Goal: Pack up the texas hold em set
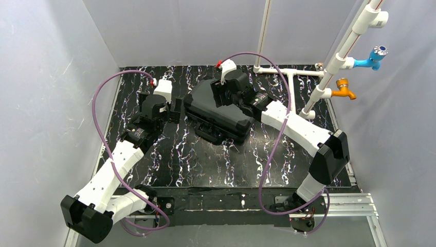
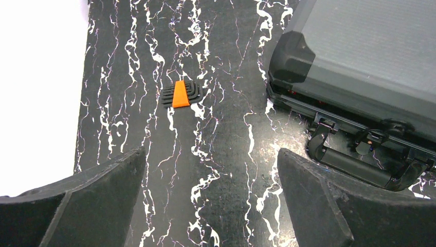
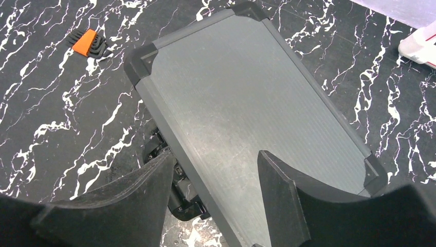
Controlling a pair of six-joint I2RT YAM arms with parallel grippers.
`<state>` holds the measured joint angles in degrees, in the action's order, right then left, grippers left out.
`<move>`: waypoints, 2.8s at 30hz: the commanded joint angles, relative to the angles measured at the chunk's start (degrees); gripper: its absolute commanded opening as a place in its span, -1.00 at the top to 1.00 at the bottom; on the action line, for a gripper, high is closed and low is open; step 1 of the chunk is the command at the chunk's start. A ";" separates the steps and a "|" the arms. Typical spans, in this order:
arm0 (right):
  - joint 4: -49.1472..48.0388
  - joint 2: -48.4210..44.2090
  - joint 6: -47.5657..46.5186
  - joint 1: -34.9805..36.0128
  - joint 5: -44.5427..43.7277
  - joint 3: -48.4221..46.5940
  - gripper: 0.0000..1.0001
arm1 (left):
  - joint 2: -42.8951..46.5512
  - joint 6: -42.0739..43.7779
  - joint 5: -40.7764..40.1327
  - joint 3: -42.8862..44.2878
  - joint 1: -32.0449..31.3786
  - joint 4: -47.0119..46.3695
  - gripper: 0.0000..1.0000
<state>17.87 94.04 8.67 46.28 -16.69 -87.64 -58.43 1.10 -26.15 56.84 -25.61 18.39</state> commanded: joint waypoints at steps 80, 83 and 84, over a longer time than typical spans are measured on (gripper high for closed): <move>-9.12 2.26 4.33 -4.18 7.54 17.97 -0.27 | -32.75 -3.29 13.84 -25.77 -15.04 -69.46 0.55; -9.25 2.54 4.43 -4.18 7.59 18.24 -0.27 | -29.55 -3.56 13.06 -28.70 -15.08 -69.37 0.54; -9.30 2.67 4.51 -4.23 7.62 18.28 -0.26 | -28.40 -3.63 12.79 -29.62 -15.08 -69.37 0.53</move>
<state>7.92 95.00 12.29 42.00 -9.89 -69.47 -92.18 -2.31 -11.11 30.65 -40.38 -49.89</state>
